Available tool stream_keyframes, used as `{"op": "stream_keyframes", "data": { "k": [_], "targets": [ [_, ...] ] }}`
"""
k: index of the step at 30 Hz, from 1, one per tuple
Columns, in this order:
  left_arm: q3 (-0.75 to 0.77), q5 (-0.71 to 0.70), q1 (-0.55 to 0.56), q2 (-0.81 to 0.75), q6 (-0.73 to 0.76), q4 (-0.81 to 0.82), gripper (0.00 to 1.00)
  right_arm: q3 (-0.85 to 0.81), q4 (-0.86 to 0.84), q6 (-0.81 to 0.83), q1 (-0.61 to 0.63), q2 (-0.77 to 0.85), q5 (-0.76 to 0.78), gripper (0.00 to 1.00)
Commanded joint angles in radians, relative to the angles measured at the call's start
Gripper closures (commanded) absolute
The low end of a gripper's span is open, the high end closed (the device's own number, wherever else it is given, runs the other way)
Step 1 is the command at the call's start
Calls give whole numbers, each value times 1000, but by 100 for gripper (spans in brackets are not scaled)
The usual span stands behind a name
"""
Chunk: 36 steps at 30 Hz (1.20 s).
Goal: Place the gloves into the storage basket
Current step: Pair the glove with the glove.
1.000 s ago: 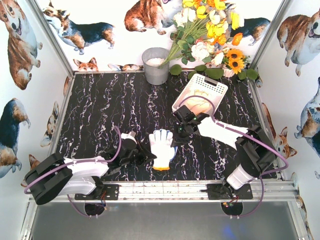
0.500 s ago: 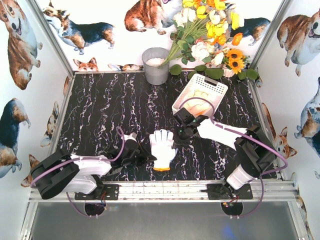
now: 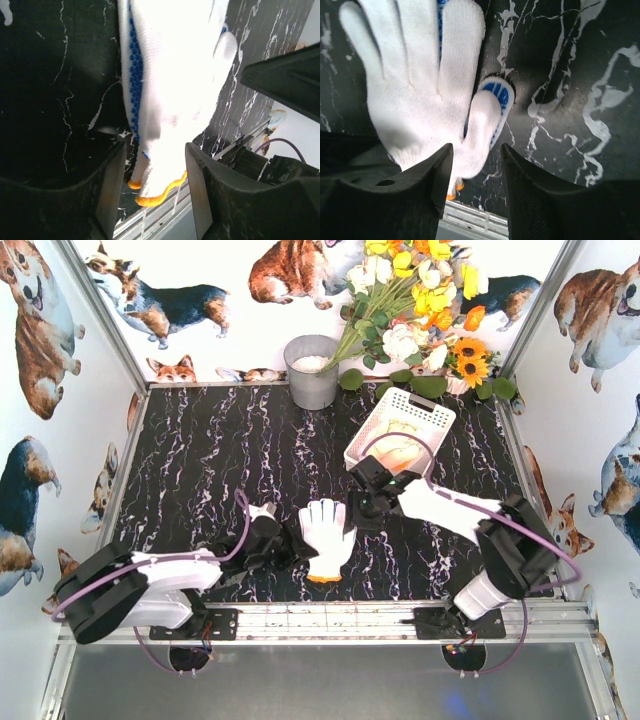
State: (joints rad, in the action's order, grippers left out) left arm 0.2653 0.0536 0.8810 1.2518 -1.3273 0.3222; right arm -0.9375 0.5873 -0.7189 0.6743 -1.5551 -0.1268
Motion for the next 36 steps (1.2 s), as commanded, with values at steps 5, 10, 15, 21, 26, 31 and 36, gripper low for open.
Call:
{"op": "stream_keyframes", "data": {
  "k": [5, 10, 15, 21, 26, 31, 36],
  "targets": [
    [179, -166, 27, -164, 173, -438, 49, 41, 2, -26, 2, 267, 43, 52],
    [218, -129, 68, -132, 210, -336, 65, 172, -171, -117, 2, 321, -70, 67],
    [225, -54, 112, 5, 179, -137, 74, 212, -275, -129, 1, 247, -95, 84],
    [229, -58, 125, 104, 172, -77, 79, 212, -345, -108, -6, 151, -67, 90],
    [225, -62, 129, 155, 157, -91, 81, 216, -359, -85, -32, 98, -27, 92],
    [229, -80, 155, 170, 150, -94, 80, 220, -368, -54, -87, 69, -21, 92],
    [275, -120, 165, 105, 179, -135, 70, 191, -349, -21, -132, 98, -108, 83]
  ]
}}
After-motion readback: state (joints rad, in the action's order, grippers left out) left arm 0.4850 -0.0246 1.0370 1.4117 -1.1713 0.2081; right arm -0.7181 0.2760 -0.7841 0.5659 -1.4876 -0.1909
